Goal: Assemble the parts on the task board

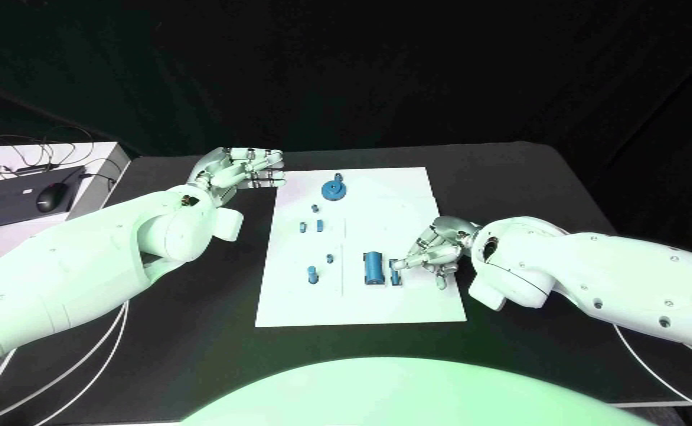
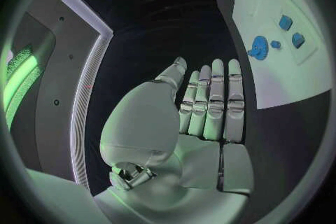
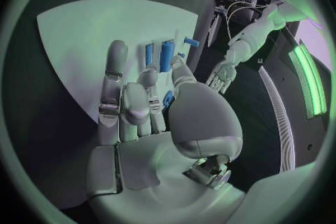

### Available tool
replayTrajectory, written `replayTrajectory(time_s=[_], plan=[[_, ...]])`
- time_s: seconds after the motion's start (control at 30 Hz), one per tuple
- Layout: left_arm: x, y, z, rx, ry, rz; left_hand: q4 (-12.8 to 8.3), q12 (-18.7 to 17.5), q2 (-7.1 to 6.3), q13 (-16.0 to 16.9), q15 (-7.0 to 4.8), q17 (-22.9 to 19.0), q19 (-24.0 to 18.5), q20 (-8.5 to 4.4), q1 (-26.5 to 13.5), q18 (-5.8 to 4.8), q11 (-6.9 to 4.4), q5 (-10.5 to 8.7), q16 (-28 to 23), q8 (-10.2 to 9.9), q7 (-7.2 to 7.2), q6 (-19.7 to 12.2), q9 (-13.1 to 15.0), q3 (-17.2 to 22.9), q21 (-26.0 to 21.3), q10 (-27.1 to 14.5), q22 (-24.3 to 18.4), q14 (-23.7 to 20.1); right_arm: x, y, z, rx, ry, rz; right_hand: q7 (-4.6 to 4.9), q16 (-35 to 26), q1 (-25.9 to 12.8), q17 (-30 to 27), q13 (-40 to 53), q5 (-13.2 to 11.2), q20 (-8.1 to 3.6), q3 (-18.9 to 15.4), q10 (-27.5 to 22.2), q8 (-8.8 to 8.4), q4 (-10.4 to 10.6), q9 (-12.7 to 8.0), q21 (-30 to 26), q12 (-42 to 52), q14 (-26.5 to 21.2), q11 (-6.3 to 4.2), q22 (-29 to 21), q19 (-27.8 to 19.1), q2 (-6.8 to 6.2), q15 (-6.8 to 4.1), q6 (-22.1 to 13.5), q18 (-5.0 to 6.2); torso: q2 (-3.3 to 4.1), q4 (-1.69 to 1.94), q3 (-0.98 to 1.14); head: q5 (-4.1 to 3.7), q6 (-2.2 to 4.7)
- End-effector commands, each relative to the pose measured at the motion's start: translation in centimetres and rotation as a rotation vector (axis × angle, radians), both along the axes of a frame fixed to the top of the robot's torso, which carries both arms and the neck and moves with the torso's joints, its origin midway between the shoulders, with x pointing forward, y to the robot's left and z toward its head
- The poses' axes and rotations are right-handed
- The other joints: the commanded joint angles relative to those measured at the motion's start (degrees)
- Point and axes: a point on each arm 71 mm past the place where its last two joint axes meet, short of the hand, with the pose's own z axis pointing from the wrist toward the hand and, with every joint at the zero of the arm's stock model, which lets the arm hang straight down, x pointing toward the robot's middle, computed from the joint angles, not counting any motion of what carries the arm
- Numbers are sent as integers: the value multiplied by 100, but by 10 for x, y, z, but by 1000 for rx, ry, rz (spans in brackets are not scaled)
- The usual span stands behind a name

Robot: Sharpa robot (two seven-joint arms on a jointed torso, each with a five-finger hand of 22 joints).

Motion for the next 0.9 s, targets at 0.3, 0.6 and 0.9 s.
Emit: replayTrajectory(time_s=[0.3,0.6,0.9], plan=[[1,-5,0,-19,-15,-17,16,-11,18,0,3,7,46,8,-7,-40,-14,-2,-5,11,5,-6,2,-5,23,-39,-10,-19,26,-22,29,247,-202,-173,23,-87,133,-95,-144,60,79,-184,-120,-176,-60,-77,-42,57,-11,19,-61,153,229,57,5,25,-11,3,-7,-36,0],[1,-6,0,-20,-20,-15,9,-11,12,0,2,7,46,8,-1,-39,-15,-2,-5,11,3,-6,2,-7,22,-37,-11,-19,33,-22,33,229,-257,-148,-45,-24,537,-39,-115,18,60,-60,-58,-149,-476,-59,-20,168,5,-34,-70,185,409,28,116,26,7,-5,2,-36,0],[1,-8,0,-23,-21,-18,2,-10,13,0,0,6,47,8,7,-39,-17,-2,-4,11,3,-4,2,-5,23,-33,-11,-17,22,2,30,85,-260,-28,-222,43,865,32,216,179,-48,333,182,380,-835,203,64,629,12,-159,-9,183,322,-68,189,-63,6,9,-6,-41,0]])
